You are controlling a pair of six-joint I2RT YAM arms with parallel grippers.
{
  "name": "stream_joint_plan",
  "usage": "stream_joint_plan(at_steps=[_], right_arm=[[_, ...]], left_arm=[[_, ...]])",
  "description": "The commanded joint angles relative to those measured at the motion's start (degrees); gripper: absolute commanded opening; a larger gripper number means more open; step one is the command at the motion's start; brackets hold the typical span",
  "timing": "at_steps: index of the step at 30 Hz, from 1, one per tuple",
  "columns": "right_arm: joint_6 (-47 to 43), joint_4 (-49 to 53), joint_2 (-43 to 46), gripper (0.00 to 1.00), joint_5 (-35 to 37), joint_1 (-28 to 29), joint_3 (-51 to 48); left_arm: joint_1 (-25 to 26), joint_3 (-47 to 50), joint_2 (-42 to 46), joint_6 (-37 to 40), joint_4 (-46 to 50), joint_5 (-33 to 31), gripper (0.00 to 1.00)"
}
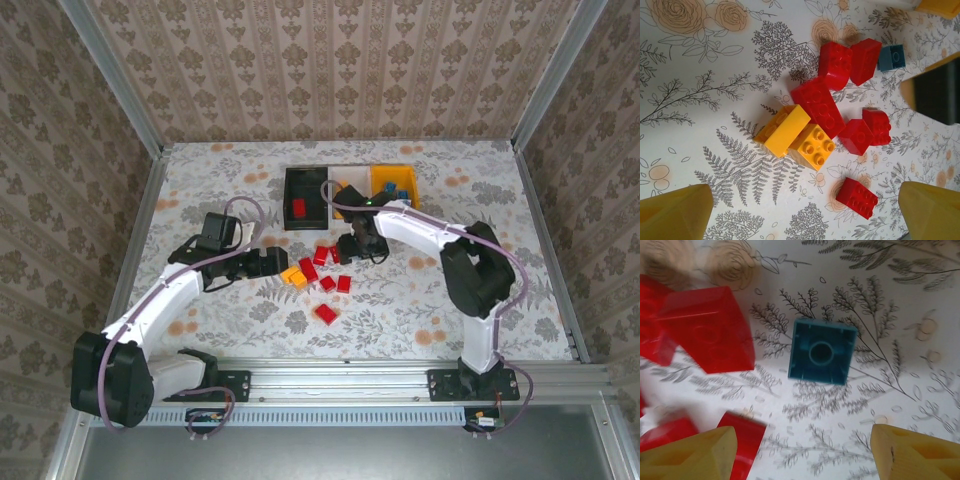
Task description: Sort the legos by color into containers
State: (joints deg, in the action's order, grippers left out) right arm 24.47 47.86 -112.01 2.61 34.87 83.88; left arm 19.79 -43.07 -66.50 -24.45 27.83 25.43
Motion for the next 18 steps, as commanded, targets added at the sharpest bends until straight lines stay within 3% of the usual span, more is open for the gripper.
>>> stream_joint_plan(at_steps=[1, 10, 18], right_arm=[[1.47, -0.75, -2.85, 0.71, 2.11, -0.07, 3.47], [1.99, -0.59, -7.45, 0.66, 3.63, -0.48, 6.37], [1.59, -0.88, -9.73, 0.55, 2.91, -1.99, 7.88]], left_arm=[[-0.1, 0.71, 1.18, -0.85, -0.19, 0.95, 0.98], [-0.16, 0.97, 1.7, -0.65, 0.12, 0.49, 1.0], [-0.17, 0.89, 2.35, -1.75, 0.58, 0.94, 1.0]])
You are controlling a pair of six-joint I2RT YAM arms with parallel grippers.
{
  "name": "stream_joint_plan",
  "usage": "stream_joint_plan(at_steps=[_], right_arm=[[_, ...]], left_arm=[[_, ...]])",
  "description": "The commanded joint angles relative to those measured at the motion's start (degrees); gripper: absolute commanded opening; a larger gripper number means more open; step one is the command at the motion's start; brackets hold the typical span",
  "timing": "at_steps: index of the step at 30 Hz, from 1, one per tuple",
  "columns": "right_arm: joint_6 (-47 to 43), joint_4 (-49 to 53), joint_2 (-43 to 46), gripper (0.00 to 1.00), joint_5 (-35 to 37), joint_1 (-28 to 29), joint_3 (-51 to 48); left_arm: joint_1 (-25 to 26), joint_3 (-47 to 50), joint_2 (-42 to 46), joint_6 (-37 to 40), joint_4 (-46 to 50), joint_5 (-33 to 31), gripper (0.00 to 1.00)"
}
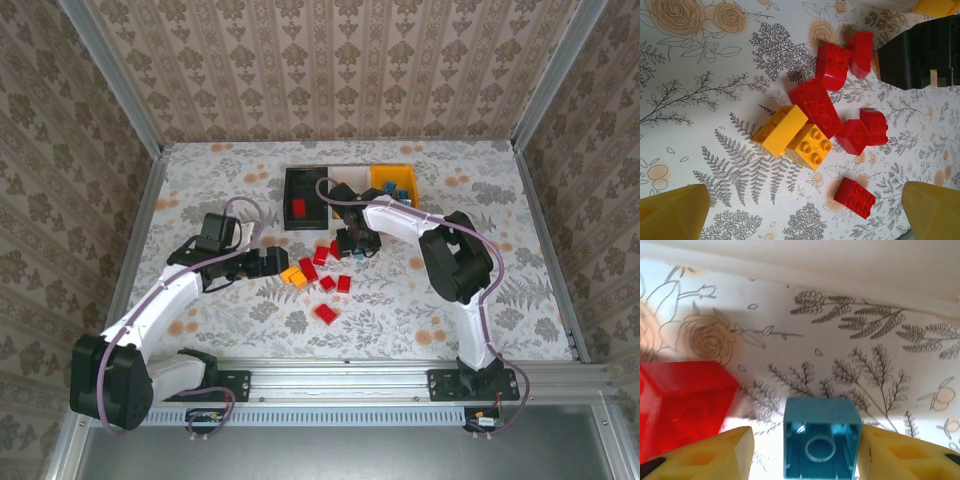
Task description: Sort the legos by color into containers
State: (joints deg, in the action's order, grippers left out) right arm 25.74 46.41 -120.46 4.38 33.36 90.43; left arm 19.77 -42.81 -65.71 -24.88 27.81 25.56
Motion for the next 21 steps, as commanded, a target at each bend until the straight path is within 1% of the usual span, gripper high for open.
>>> stream_joint_plan(at_steps=[1, 7, 14, 18, 21], right_arm=[[0.28, 0.52, -1.39, 0.53, 1.21, -0.62, 1.32], [0.35, -0.47, -0.56, 0.46, 1.02, -0.96, 0.2], [-0.5, -0.95, -1.03, 0.32, 0.73, -1.55, -0.35], [-0.29, -1.2, 0.72, 0.3, 0.77, -1.55, -0.79], [-0.1, -1.64, 2.36, 0.28, 0.73, -1.69, -1.82]], left_arm=[[-0.08, 0.67, 1.93, -1.52, 0.87, 0.8, 1.0], [0.01, 0.71, 2.49, -1.32, 1.05, 0.72, 1.0], [-0.03, -0.84, -0.07, -0.49, 0.23, 2.09, 1.0], [-0.11, -0.46, 1.62, -0.25, 1.05, 1.74, 1.0], [-0.26, -0.48, 1.07, 0.47, 1.45, 1.82, 1.0]])
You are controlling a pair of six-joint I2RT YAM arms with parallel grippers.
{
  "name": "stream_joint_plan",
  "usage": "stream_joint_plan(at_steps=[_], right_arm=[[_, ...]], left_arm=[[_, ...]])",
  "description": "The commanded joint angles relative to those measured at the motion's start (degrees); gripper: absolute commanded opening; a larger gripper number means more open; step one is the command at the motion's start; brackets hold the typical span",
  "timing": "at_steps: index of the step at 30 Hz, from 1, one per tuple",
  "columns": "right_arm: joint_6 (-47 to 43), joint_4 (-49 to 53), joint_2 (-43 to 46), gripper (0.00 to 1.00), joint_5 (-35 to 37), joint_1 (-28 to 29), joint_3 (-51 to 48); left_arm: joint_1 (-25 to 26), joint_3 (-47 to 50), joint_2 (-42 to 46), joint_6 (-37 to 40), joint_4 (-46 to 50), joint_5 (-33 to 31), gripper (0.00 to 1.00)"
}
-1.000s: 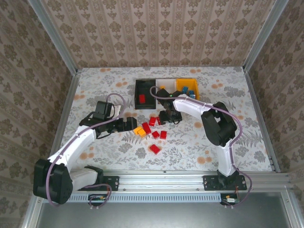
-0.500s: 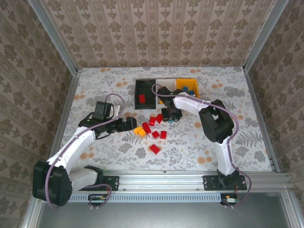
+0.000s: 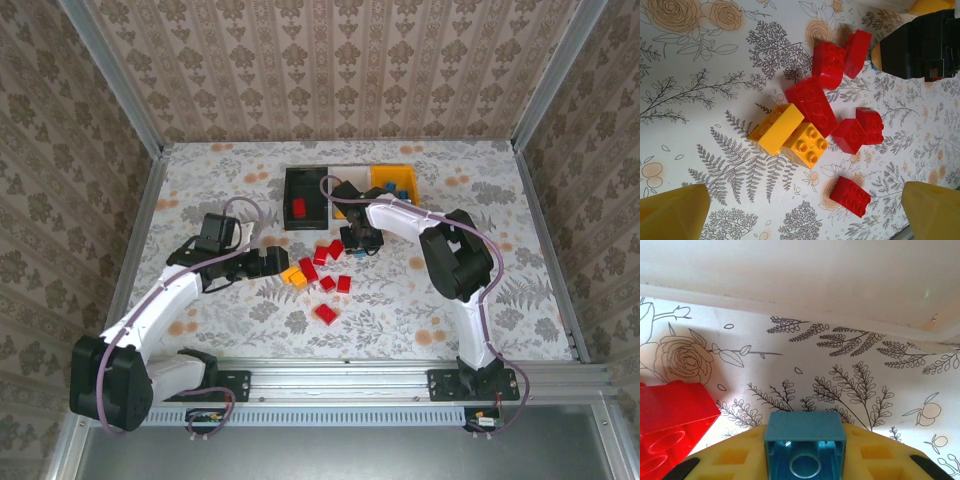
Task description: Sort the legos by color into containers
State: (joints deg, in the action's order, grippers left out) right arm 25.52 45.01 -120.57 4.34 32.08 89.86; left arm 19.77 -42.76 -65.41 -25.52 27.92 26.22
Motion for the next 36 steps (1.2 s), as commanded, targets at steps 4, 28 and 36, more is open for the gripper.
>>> stream_joint_plan(at_steps=[4, 28, 36], right_arm=[[0.38, 0.31, 5.31, 0.27, 0.77, -0.43, -2.48], [-7.04, 2.5, 16.15, 0.27, 9.08, -6.89, 14.04], [-7.54, 5.9, 1.77, 0.26, 3.78, -15.79, 28.14]], left_arm=[[-0.3, -0.3, -0.96, 1.01, -0.09, 2.07, 1.0], [-0.35, 0.93, -3.12, 0.74, -3.32, 4.1, 1.0], [-0.36, 1.25, -1.82, 0.89, -1.71, 3.96, 1.0]])
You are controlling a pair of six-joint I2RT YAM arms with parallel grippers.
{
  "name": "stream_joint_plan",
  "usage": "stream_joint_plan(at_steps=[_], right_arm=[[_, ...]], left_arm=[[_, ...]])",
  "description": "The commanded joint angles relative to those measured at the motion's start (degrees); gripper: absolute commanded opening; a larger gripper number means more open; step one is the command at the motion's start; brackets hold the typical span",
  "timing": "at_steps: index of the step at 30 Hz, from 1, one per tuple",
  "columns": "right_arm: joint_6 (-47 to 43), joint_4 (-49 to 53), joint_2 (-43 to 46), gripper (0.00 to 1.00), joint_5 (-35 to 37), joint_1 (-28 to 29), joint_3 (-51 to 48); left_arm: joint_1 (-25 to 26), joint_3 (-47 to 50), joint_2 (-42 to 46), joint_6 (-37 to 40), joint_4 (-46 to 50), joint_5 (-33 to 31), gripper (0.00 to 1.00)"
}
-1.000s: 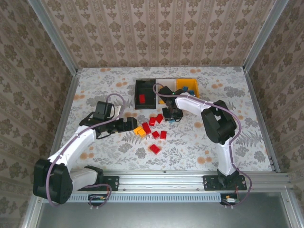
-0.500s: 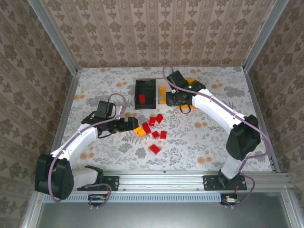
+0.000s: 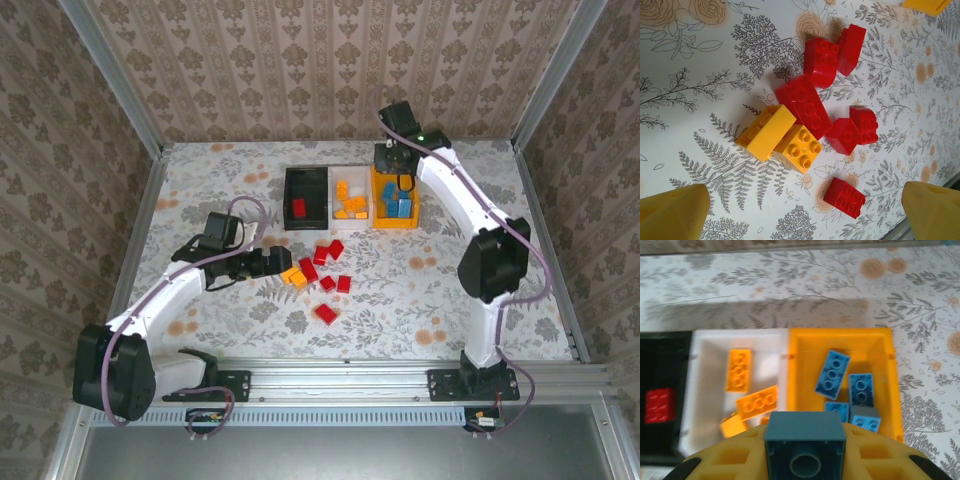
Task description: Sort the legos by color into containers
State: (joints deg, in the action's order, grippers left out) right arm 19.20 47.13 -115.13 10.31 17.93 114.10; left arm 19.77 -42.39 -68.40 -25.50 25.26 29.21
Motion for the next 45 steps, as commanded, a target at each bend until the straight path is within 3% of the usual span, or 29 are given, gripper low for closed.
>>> stream_joint_plan(at_steps=[1, 8, 15, 22, 33, 38, 45], right_arm=[[-1.28, 3.53, -5.31, 0.26, -2.53, -2.34, 5.06], [-0.48, 3.79, -15.82, 0.25, -4.21, -4.76, 11.35], [-0.22, 3.3, -20.54, 0.27, -4.24, -5.08, 12.07], [-0.18, 4.29, -20.22, 0.58, -4.37, -5.12, 11.95], [-0.1, 6.39, -2.87, 0.62, -6.61, -2.09, 4.55], [-0.97, 8.69, 8.71, 0.63, -9.88, 4.57, -6.98], [4.89, 2.27, 20.14, 0.63, -14.57, 18.74, -31.41]], left_arm=[[-0.35, 0.9, 1.17, 0.86, 1.02, 0.94, 1.0], [-0.29, 1.08, 0.04, 1.03, 0.94, 1.04, 1.0], [-0.26, 0.73, -1.54, 1.39, 0.59, 1.49, 1.0], [-0.24, 0.93, -2.17, 1.19, -0.11, 1.6, 1.0], [-0.04, 1.61, -0.51, 1.8, 1.09, -0.33, 1.0], [1.29, 1.38, -1.18, 2.33, 2.46, -3.17, 1.0], [3.65, -0.32, -3.05, 2.38, 2.82, -5.58, 1.0]])
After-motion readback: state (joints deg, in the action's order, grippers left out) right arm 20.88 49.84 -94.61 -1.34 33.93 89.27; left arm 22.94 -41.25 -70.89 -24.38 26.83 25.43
